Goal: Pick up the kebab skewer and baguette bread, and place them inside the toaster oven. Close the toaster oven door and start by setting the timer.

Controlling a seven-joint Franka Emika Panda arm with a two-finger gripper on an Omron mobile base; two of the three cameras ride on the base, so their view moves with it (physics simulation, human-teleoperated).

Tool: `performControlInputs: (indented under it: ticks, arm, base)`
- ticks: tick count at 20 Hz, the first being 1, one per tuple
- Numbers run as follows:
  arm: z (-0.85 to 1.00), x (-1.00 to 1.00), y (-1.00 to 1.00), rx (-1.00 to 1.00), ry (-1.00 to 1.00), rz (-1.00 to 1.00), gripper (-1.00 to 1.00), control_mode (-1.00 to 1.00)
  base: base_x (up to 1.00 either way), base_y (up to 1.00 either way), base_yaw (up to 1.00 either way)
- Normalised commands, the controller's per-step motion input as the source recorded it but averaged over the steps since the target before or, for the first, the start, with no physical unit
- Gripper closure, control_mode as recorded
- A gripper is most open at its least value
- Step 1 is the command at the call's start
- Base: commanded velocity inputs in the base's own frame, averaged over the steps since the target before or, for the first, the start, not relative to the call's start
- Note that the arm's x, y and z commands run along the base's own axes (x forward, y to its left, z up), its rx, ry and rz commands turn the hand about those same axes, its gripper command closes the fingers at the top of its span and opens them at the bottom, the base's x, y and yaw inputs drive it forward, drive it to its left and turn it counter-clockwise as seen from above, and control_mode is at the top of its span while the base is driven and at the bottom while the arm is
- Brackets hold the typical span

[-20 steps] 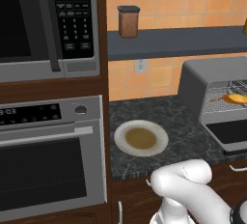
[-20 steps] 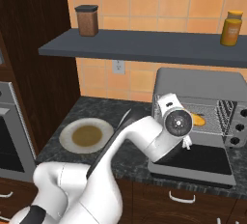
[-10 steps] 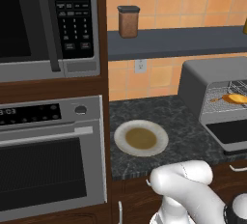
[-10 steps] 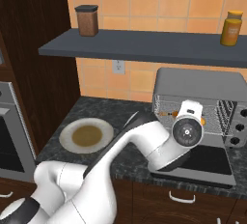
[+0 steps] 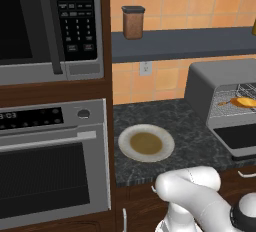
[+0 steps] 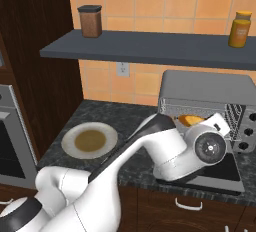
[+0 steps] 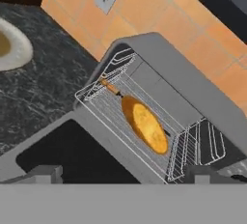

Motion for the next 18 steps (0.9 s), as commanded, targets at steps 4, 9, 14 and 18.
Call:
performControlInputs:
  ticks: [4, 9, 14, 18]
  arm:
    - [0.00, 0.00, 0.19, 0.84, -0.24, -0.22, -1.00, -1.00]
    - [0.13, 0.08, 0.38, 0.50, 0.01, -0.10, -1.00, -1.00]
    - [-0.16, 0.63, 0.15, 0.00, 0.40, 0.00, -1.00, -1.00]
    - [-0.44, 0.11, 0.00, 0.26, 0.32, -0.13, -1.00, -1.00]
  base:
    - [0.00, 0.00, 0.00]
    - [0.00, 0.00, 0.00]
    - [0.00, 0.00, 0.00]
    - [0.00, 0.00, 0.00]
